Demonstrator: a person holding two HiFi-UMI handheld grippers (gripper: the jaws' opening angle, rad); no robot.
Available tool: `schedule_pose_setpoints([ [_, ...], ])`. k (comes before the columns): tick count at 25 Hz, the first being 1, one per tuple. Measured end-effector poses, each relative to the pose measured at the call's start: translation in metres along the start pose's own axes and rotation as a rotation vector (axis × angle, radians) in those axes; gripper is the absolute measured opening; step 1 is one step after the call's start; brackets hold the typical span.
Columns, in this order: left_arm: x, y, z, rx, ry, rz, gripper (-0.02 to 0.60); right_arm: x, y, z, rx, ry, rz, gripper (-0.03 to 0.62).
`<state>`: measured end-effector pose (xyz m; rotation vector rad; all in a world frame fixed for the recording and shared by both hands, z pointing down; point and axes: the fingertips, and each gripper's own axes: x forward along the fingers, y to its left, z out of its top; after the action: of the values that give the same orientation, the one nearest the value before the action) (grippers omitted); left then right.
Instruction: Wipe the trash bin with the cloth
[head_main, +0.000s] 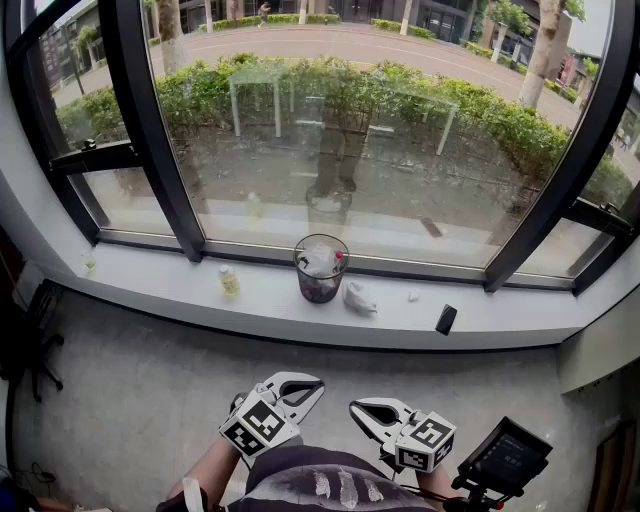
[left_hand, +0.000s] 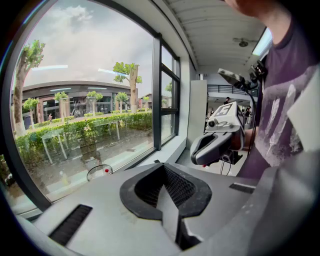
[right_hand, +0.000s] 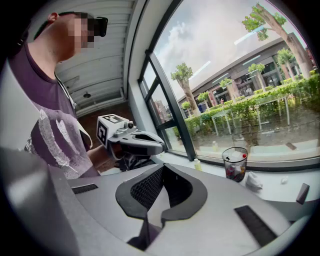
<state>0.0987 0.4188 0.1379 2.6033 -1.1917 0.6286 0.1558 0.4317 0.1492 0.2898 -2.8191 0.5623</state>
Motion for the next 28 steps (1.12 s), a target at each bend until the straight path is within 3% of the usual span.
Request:
schedule_pose_setpoints([
  [3, 0.0, 0.036, -0.008, 0.0, -0.001, -0.014, -0.002, 0.036, -0.019, 0.007, 0.003, 0.024, -0.053, -0.002],
  [8, -0.009, 0.104, -0.019, -0.032, 0.006, -0.031, -0.002, 0.099, -0.026, 0.037, 0.055, -0.015, -0.035, -0.002],
  [12, -0.008, 0.149, -0.018, 0.022, 0.019, -0.061, -0.002, 0.128, -0.044, 0.061, 0.123, -0.097, -0.077, -0.002],
  [16, 0.004, 0.18, -0.005, 0.032, -0.014, -0.078, -0.002, 0.138, -0.065, 0.07, 0.112, -0.084, -0.108, -0.002],
  [22, 0.032, 0.192, -0.007, -0.066, -0.019, -0.136, -0.002, 0.165, -0.084, 0.08, 0.039, -0.071, -0.035, -0.002],
  [25, 0.048, 0.208, -0.001, -0.064, 0.021, -0.092, -0.002, 0.178, -0.11, 0.083, -0.038, -0.037, -0.005, -0.002],
  [28, 0.065, 0.227, 0.014, -0.078, 0.025, -0.03, -0.002, 0.188, -0.138, 0.086, -0.051, -0.029, 0.093, -0.002],
])
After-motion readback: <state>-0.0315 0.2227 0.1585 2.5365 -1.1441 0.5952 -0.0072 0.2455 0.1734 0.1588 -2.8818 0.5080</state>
